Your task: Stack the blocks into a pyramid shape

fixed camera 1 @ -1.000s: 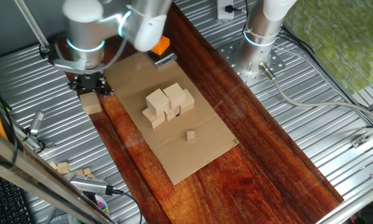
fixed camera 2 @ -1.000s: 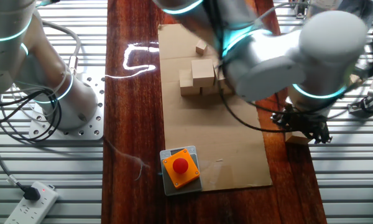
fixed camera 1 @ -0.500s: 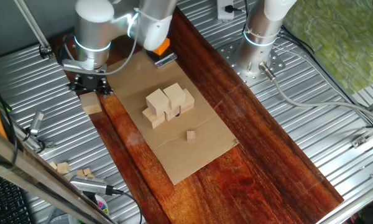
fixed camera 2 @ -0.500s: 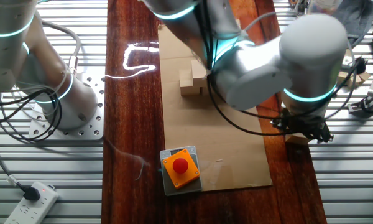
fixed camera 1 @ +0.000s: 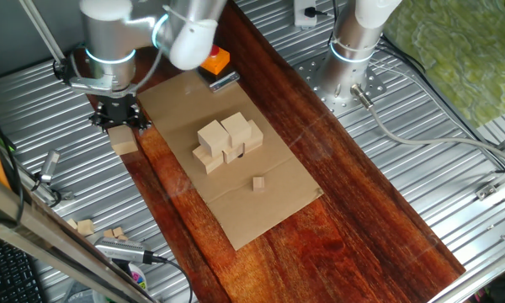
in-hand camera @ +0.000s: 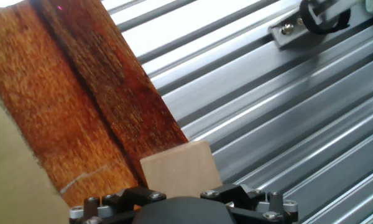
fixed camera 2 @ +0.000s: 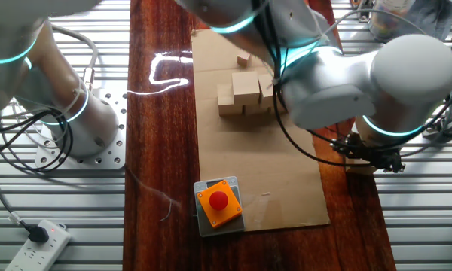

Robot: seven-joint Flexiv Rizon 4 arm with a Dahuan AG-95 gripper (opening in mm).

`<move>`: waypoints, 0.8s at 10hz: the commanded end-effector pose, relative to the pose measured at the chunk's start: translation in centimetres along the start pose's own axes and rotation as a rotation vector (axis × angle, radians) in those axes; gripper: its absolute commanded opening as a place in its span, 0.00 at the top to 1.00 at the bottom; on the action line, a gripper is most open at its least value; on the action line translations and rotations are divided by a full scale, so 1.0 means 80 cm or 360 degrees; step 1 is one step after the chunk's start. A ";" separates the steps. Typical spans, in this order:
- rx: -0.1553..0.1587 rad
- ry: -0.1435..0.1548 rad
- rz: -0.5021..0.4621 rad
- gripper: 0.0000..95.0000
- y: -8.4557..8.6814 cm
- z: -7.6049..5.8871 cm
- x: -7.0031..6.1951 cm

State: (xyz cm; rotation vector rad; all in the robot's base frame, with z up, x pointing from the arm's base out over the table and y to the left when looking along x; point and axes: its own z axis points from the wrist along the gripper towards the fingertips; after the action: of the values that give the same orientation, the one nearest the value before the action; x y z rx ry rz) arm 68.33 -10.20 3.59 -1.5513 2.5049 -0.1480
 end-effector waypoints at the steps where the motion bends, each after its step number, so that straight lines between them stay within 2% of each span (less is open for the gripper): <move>1: 0.0036 -0.0005 -0.0010 0.00 -0.001 0.002 0.005; 4: 0.0037 -0.0015 -0.0018 0.00 -0.001 0.003 0.005; 7: 0.0042 -0.0032 -0.0016 0.60 -0.001 0.004 0.005; 8: 0.0042 -0.0034 -0.0013 1.00 -0.002 0.004 0.005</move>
State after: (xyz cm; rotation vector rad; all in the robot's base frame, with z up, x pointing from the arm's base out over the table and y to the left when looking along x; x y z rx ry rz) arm 68.33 -10.65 3.18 -1.5416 2.4701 -0.1671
